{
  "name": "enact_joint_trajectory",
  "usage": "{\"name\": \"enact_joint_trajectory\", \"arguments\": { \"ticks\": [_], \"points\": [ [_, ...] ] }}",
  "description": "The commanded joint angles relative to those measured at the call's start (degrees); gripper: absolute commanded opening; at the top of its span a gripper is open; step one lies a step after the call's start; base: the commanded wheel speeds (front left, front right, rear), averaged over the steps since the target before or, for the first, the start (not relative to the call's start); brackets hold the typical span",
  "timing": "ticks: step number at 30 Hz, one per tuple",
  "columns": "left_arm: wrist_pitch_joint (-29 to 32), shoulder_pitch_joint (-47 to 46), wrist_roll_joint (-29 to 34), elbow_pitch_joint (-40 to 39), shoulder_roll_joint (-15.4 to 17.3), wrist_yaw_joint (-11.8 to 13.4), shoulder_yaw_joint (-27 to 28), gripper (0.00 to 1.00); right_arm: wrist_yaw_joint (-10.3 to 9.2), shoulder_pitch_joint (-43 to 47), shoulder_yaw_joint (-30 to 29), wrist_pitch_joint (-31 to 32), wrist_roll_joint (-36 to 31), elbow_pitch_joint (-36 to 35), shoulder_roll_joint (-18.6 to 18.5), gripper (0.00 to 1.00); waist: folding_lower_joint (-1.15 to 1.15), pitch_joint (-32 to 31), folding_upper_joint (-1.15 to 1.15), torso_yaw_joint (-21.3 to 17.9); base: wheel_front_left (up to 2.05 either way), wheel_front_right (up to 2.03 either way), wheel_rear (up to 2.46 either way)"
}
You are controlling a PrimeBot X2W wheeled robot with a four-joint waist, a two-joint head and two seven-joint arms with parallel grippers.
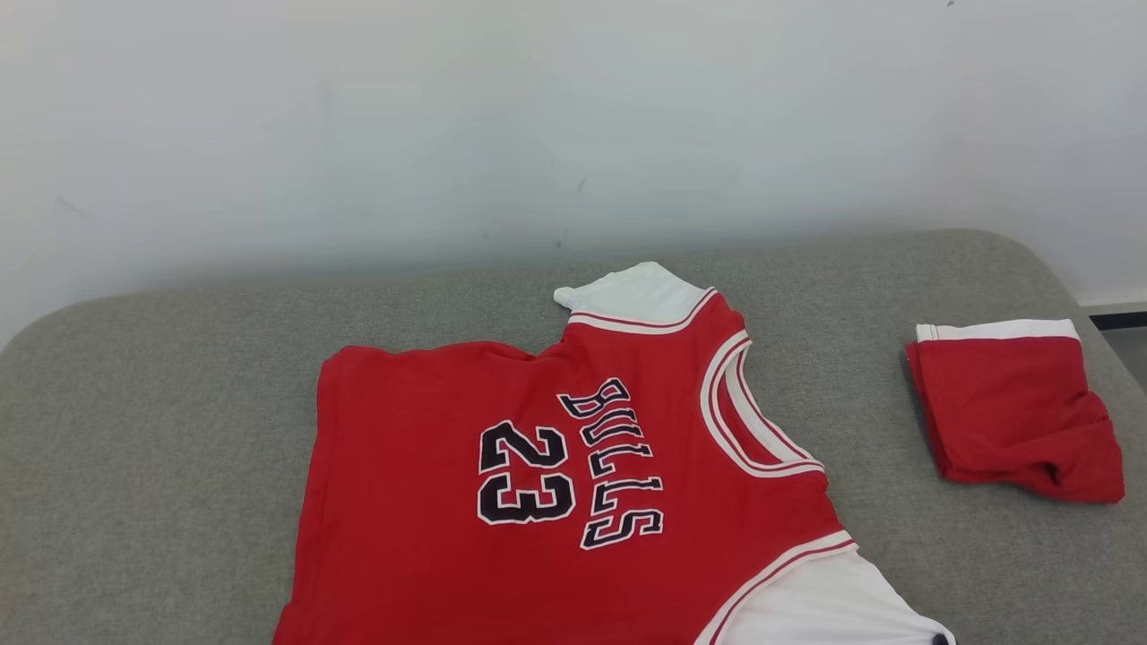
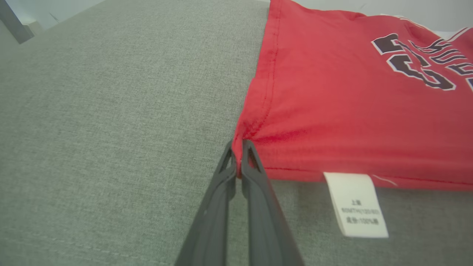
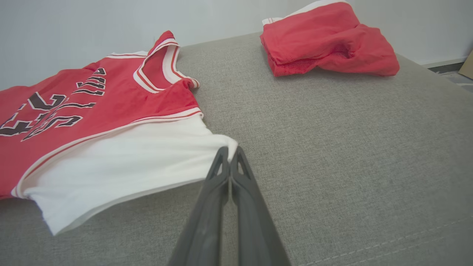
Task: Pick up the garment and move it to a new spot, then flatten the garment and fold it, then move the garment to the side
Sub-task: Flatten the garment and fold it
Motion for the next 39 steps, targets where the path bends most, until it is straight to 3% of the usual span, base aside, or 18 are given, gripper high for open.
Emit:
{"name": "enact_joint_trajectory", "arguments": {
  "ticks": [1,17,39],
  "points": [
    [-0.1,0.7,0.1,0.2,0.4,0.1,0.3,0.0,-0.27,0.6,-0.2,0.0,-0.6,-0.2,0.0,0.0,0.0,-0.2,0.0,-0.1,0.0,0.0,0.0],
    [-0.1,-3.5,1.7,-6.0,0.3,-1.6,0.3,0.0,-0.24,-5.7,1.3,0.0,0.6,-8.2,-1.4,0.0,0.0,3.3,0.0,1.2,0.0,0.0,0.0],
    [-0.2,-19.7,2.5,-1.0,0.3,-1.4,-2.3,0.0,-0.21,-30.6,4.6,0.0,-2.5,8.4,-6.1,0.0,0.0,14.1,0.0,4.5,0.0,0.0,0.0]
  ]
}}
